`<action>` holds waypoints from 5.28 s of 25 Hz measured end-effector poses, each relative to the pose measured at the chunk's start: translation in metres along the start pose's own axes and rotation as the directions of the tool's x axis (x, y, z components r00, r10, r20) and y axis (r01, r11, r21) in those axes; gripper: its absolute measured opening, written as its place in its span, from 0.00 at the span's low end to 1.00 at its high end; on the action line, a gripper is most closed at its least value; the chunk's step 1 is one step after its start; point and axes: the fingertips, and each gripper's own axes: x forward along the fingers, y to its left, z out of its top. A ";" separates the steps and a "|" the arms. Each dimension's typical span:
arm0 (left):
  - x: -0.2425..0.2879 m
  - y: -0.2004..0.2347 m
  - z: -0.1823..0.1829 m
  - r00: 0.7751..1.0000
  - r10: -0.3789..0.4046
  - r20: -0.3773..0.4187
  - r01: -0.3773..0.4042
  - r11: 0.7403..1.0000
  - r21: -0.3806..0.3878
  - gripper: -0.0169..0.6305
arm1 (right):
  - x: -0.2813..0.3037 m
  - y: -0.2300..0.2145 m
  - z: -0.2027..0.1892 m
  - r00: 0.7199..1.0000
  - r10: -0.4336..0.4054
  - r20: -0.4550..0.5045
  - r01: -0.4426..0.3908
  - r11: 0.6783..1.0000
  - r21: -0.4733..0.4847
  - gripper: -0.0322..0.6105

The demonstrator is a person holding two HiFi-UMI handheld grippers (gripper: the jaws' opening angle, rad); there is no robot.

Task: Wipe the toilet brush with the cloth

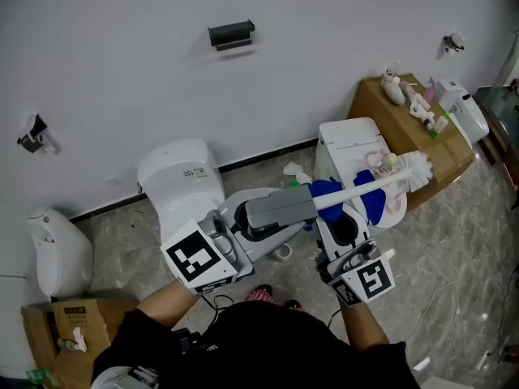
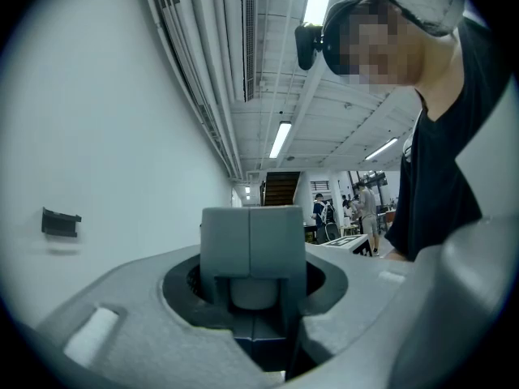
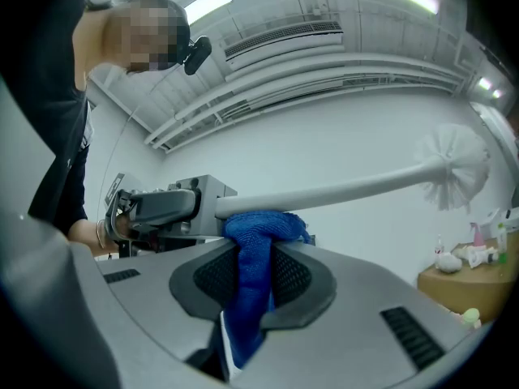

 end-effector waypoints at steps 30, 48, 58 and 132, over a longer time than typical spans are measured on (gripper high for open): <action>-0.001 0.004 -0.011 1.000 -0.001 -0.013 0.001 1.000 -0.011 0.27 | -0.016 -0.033 0.000 0.997 -0.070 0.033 0.067 0.995 0.080 0.17; -0.002 0.003 -0.010 1.000 -0.008 -0.002 0.007 1.000 -0.013 0.27 | -0.033 -0.076 0.010 0.985 -0.169 0.045 0.167 0.985 0.042 0.17; -0.003 0.003 -0.009 1.000 -0.018 -0.001 0.018 1.000 -0.013 0.27 | -0.045 -0.100 0.015 0.969 -0.243 0.041 0.243 0.970 0.018 0.17; -0.027 0.048 -0.016 0.999 0.010 -0.047 -0.010 1.000 -0.006 0.27 | -0.029 -0.057 -0.003 0.985 -0.157 -0.076 0.158 0.987 0.006 0.17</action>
